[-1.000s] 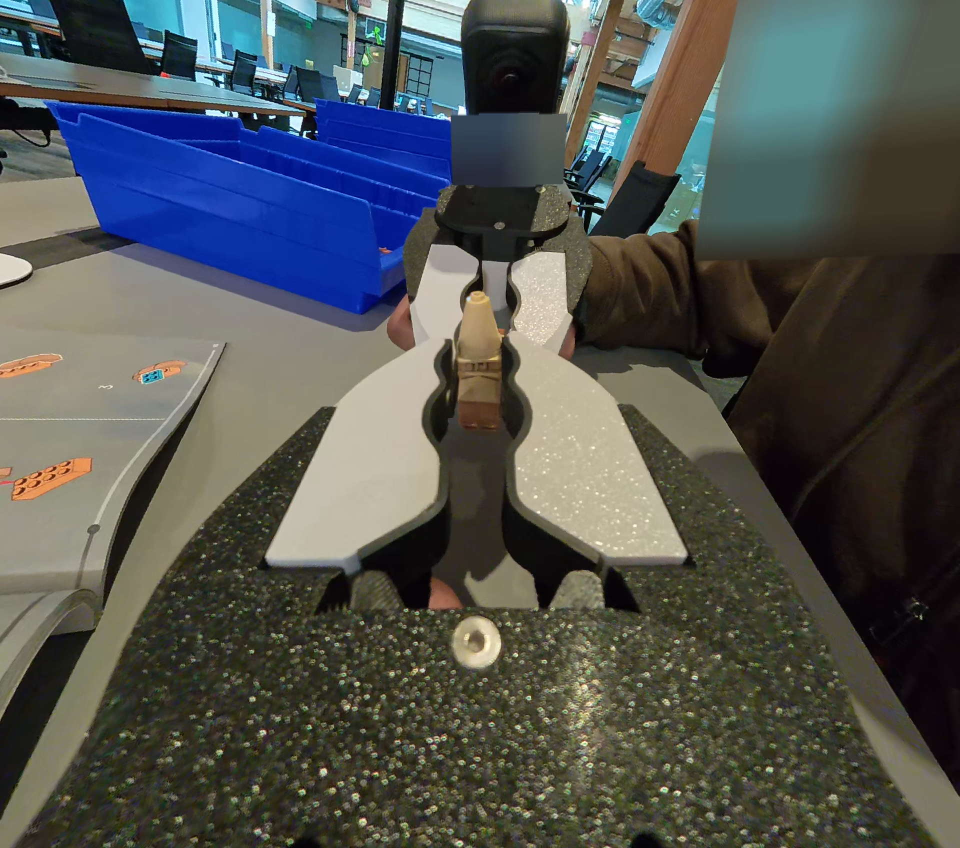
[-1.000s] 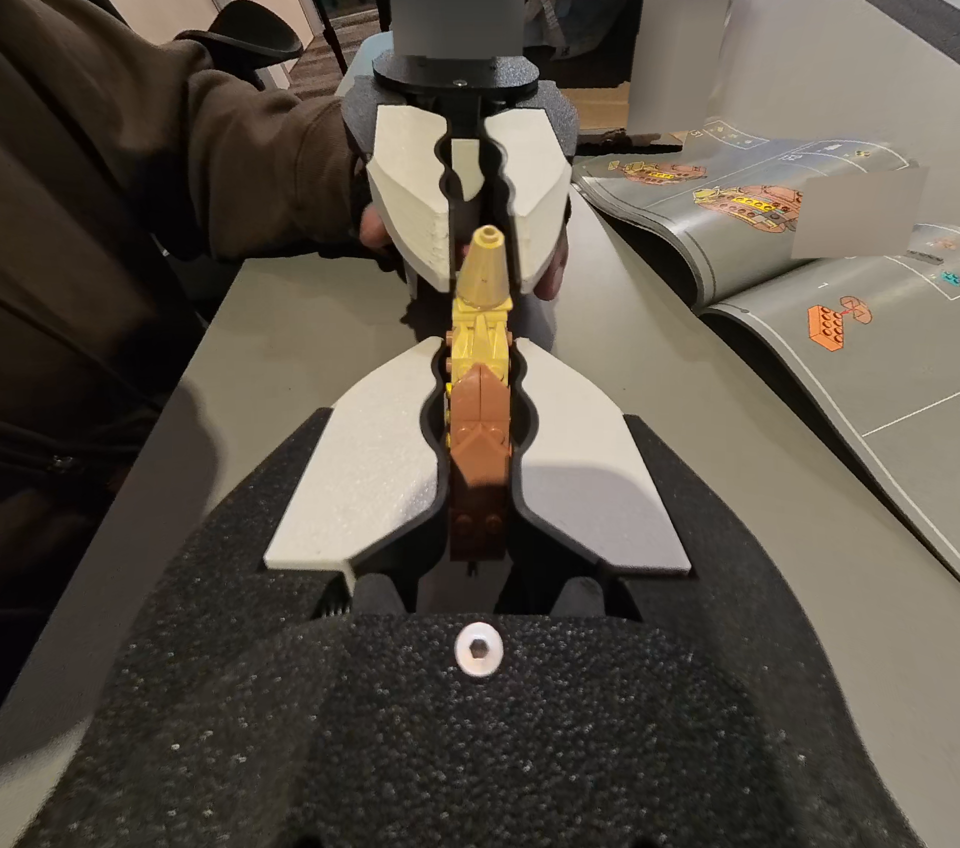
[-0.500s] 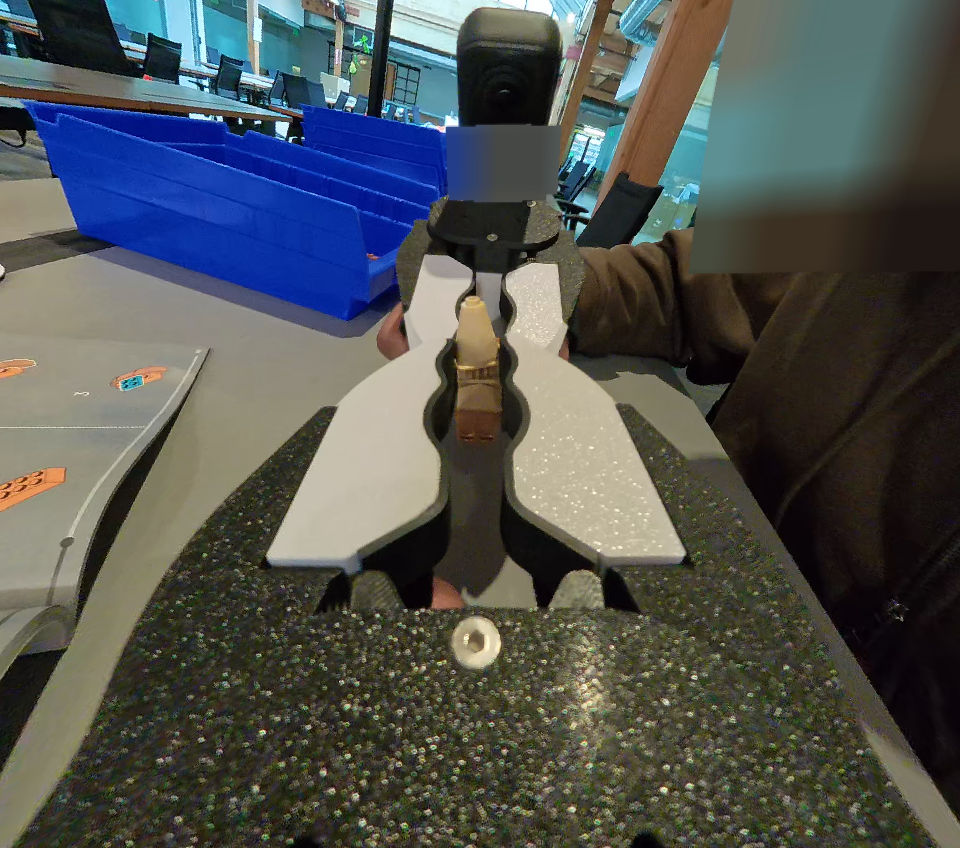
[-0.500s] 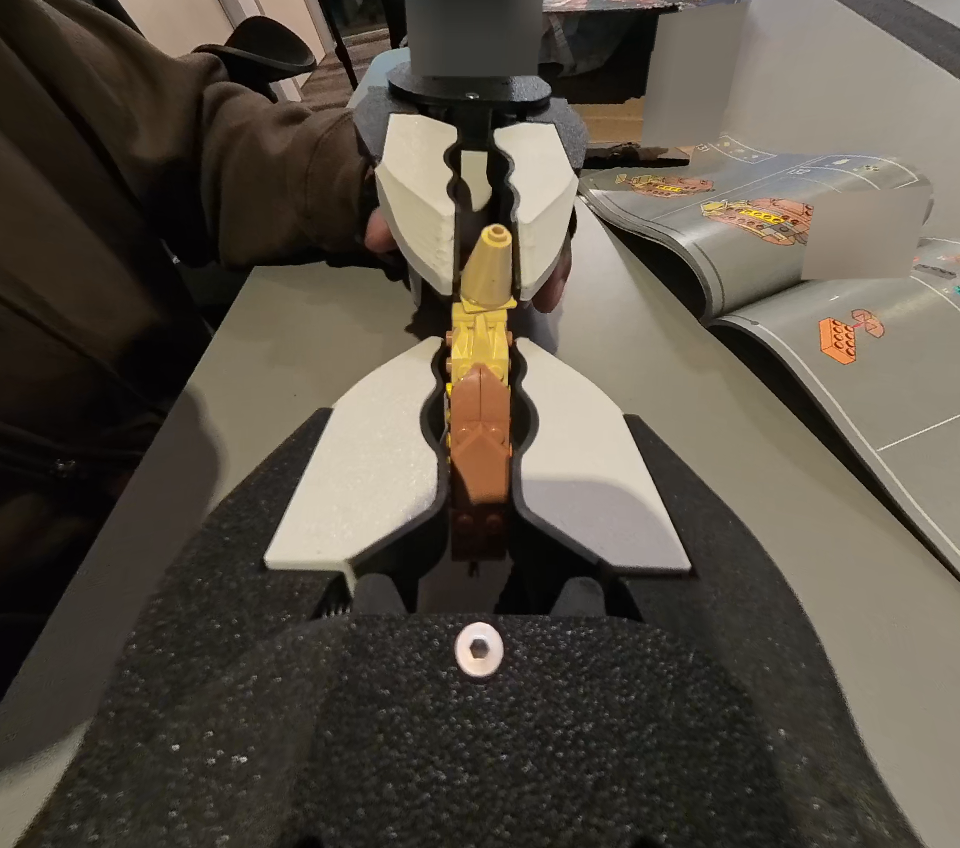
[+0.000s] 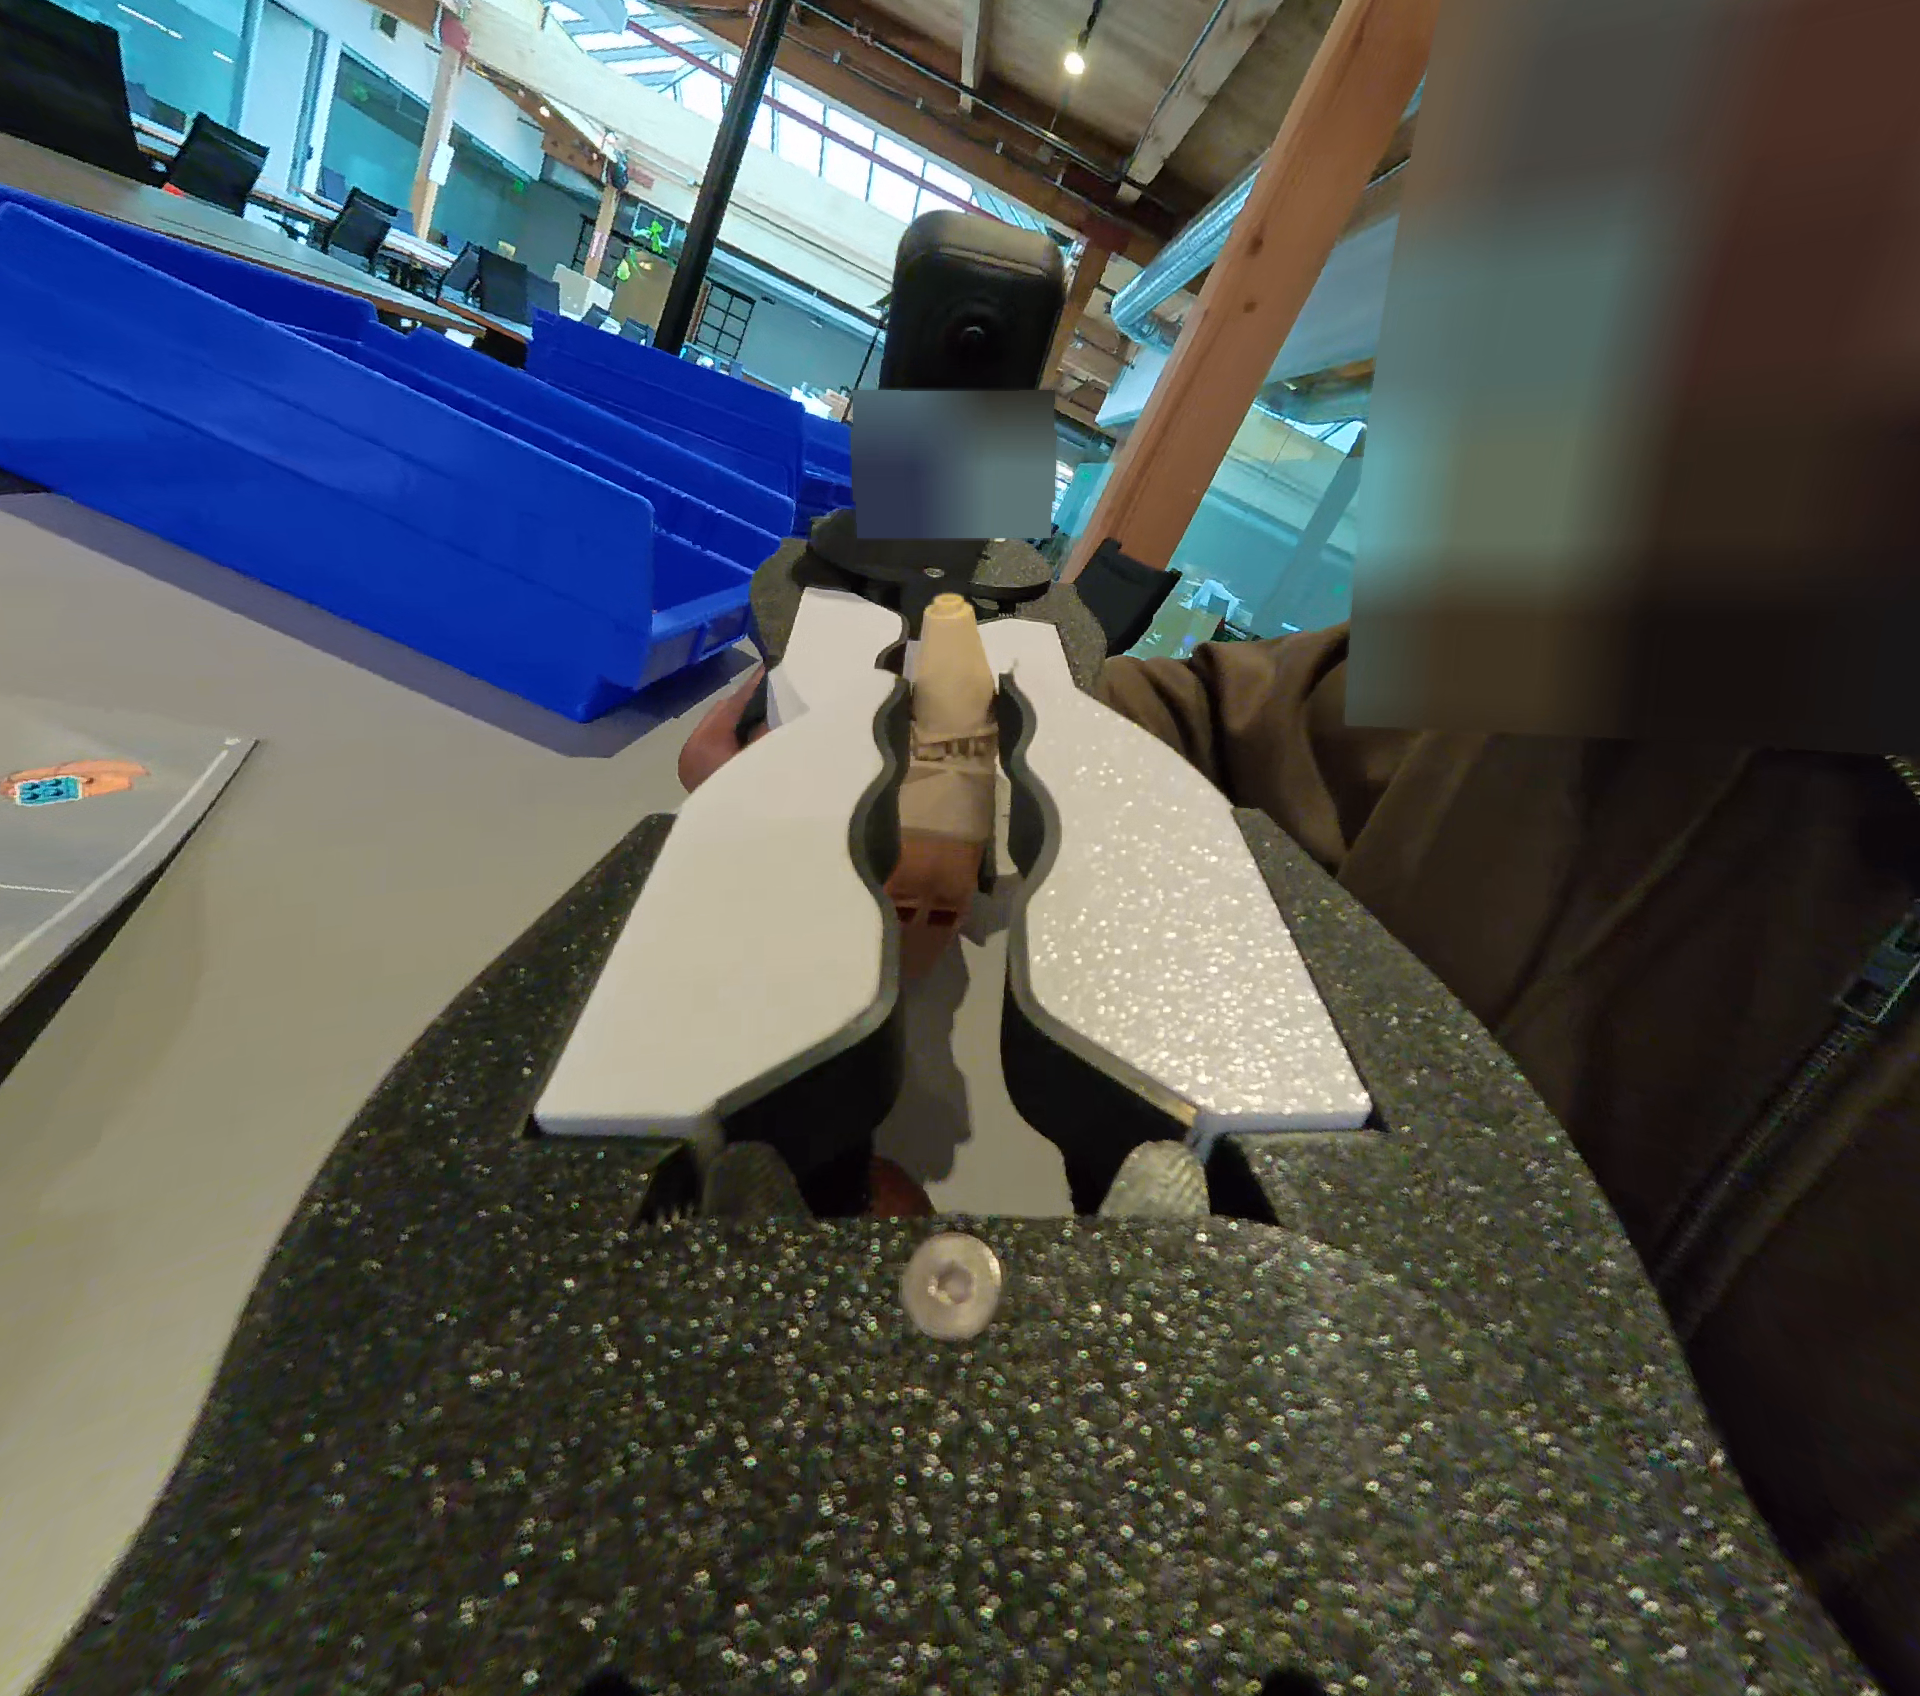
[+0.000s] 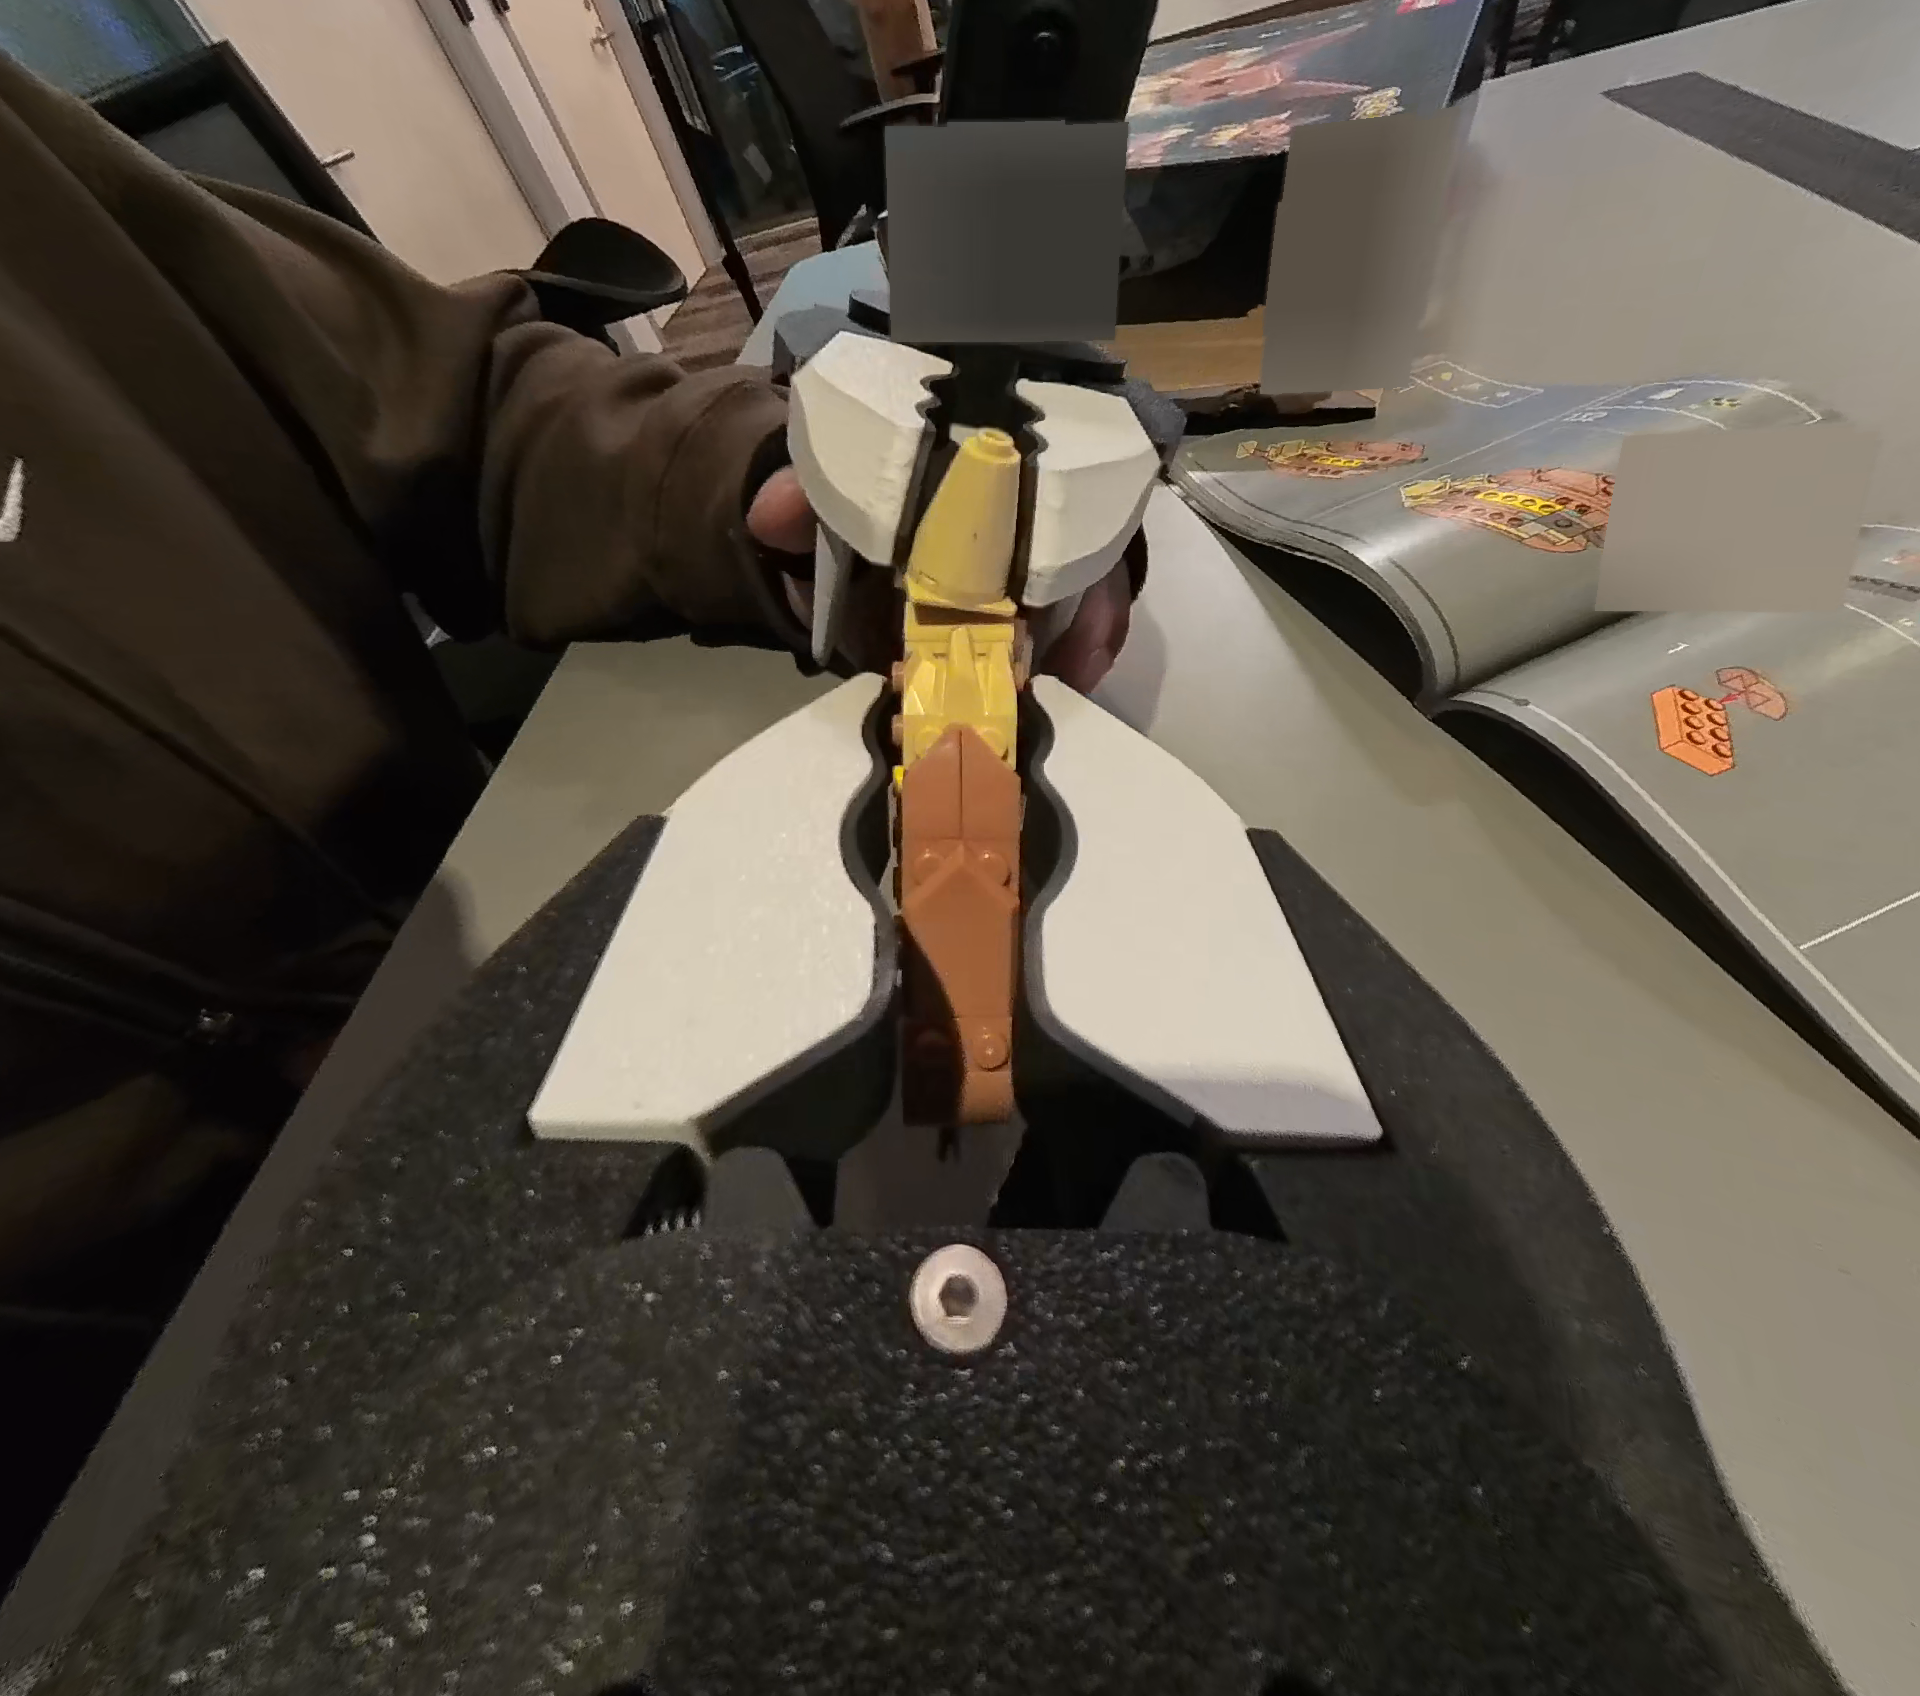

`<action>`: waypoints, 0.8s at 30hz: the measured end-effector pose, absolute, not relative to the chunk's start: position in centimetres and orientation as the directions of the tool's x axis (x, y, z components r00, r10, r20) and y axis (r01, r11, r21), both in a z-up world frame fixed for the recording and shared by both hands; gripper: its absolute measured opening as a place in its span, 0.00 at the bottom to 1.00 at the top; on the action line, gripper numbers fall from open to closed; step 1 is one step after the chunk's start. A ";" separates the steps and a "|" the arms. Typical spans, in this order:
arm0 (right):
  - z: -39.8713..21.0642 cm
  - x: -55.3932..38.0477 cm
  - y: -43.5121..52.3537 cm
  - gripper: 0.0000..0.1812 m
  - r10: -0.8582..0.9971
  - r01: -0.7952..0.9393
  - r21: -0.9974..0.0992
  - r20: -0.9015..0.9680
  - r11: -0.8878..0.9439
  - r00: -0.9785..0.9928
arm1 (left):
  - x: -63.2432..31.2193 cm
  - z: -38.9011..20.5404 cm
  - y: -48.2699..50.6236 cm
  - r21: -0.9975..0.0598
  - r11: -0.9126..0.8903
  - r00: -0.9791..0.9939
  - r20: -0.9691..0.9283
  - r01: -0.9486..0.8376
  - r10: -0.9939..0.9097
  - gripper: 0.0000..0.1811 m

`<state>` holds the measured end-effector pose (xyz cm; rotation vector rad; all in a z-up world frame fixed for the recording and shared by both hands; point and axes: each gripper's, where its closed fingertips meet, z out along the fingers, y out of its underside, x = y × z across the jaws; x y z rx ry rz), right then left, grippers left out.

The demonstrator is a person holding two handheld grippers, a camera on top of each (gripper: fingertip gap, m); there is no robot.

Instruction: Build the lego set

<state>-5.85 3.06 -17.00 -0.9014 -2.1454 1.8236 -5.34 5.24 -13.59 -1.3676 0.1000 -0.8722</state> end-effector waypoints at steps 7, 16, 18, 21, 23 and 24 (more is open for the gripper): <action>-16.7 -5.8 3.0 0.12 0.542 0.329 -0.944 -0.258 0.037 -0.800 | -5.4 -13.3 5.1 -0.883 -0.008 0.712 0.383 0.468 -0.589 0.09; -16.2 -5.7 2.8 0.11 0.524 0.337 -0.942 -0.295 -0.017 -0.799 | -5.5 -12.8 4.9 -0.873 0.037 0.709 0.369 0.486 -0.601 0.09; -16.1 -5.7 2.7 0.11 0.522 0.336 -0.941 -0.302 -0.032 -0.798 | -5.4 -12.8 5.0 -0.874 0.043 0.711 0.363 0.483 -0.601 0.09; -15.9 -5.8 2.7 0.11 0.522 0.334 -0.941 -0.313 -0.057 -0.793 | -5.5 -12.6 4.9 -0.865 0.056 0.707 0.369 0.498 -0.603 0.09; -15.8 -5.9 2.7 0.11 0.526 0.333 -0.940 -0.318 -0.069 -0.789 | -5.6 -12.6 5.0 -0.862 0.061 0.708 0.371 0.504 -0.601 0.09; -15.8 -5.9 2.8 0.11 0.528 0.332 -0.940 -0.321 -0.077 -0.786 | -5.6 -12.5 5.0 -0.859 0.062 0.707 0.375 0.508 -0.600 0.09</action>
